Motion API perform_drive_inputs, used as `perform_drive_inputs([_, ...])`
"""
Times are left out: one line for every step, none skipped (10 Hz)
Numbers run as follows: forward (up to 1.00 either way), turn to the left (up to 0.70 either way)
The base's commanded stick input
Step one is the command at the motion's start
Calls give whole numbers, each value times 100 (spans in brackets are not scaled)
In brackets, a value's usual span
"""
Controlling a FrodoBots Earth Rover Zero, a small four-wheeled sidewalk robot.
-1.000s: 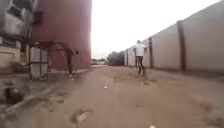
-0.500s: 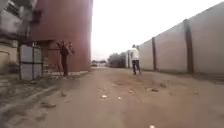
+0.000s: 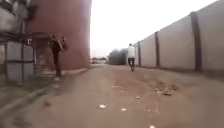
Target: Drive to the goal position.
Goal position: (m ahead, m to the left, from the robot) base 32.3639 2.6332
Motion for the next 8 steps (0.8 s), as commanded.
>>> perform_drive_inputs([100, 0])
perform_drive_inputs([100, 0])
perform_drive_inputs([100, 0])
perform_drive_inputs([100, 0])
perform_drive_inputs([100, 0])
perform_drive_inputs([100, 2])
perform_drive_inputs([100, 21])
perform_drive_inputs([100, 27])
